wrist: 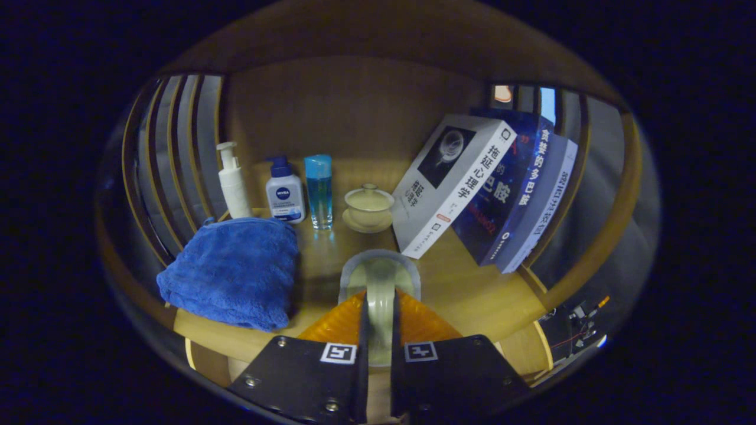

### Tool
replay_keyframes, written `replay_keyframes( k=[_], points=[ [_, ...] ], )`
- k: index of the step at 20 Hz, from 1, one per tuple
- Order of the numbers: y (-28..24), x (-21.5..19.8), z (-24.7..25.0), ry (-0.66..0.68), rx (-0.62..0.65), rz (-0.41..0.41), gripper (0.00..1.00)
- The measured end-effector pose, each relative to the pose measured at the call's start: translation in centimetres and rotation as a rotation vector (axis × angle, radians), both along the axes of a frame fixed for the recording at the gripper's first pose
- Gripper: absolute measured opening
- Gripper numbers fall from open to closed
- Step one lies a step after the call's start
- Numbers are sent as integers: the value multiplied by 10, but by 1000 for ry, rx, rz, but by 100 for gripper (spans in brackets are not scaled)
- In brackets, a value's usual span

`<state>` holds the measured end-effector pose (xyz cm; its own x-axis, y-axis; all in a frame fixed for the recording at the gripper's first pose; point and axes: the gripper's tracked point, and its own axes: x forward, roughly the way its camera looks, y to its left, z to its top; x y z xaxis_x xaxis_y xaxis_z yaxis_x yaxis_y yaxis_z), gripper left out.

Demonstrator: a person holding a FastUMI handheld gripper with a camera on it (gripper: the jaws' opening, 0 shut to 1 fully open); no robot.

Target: Pull open the drawer, take out the items inside it, and place them on the countertop above the cabinet.

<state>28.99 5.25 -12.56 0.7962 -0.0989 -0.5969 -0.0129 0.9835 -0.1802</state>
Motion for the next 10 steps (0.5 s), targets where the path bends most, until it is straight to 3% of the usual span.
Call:
replay_keyframes(
  k=[4, 7, 10],
  points=[
    [5, 13, -2, -36, 23, 18, 20],
    [9, 8, 6, -61, 60, 31, 37],
    [14, -6, 33, -178, 82, 64, 37]
  ],
)
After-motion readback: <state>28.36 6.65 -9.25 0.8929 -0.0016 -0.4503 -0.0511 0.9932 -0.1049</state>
